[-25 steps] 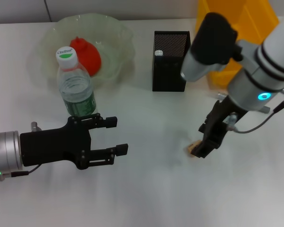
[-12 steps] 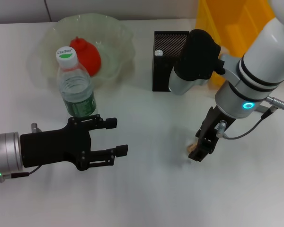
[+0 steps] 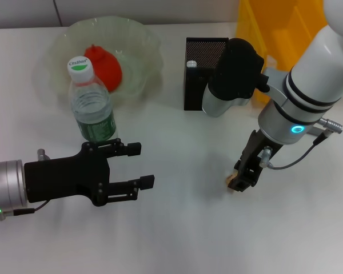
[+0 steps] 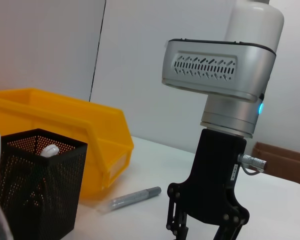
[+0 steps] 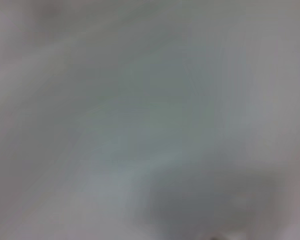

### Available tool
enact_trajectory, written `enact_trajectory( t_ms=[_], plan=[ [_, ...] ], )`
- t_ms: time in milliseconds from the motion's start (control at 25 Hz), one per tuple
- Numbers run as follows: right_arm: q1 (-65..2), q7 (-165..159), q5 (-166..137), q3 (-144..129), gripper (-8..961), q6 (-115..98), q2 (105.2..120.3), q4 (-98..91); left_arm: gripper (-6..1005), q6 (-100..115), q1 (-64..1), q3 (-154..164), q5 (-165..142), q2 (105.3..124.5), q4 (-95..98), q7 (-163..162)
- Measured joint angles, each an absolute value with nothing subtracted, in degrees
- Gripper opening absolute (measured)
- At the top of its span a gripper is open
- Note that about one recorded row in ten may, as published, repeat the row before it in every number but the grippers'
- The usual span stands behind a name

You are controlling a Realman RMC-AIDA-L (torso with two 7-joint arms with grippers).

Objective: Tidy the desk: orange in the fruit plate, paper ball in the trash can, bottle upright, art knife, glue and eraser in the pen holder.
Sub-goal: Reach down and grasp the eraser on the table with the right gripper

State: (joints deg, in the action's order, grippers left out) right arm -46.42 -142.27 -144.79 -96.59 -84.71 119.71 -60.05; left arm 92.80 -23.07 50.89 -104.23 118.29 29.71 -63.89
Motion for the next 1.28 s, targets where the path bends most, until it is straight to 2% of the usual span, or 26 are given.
enact_trajectory(
  t_ms=[600,800,1280],
  plan=[
    [-46.4,-143.0,-144.7,-96.8,427,-85.3,119.72,-60.7,754,92.6,-22.9,50.9,-104.2,118.3,29.7,-63.5],
    [-46.1,-143.0,-144.6,-97.6,597,-85.4,119.7,-61.4,755,92.6,-22.8,50.9,-104.2,118.3,29.7,-63.4],
    [-46.0,-143.1,-144.6,-100.3,533,-85.1,119.76,-61.5,754,92.6,-22.9,50.9,-104.2,118.3,29.7,-63.4]
  ],
)
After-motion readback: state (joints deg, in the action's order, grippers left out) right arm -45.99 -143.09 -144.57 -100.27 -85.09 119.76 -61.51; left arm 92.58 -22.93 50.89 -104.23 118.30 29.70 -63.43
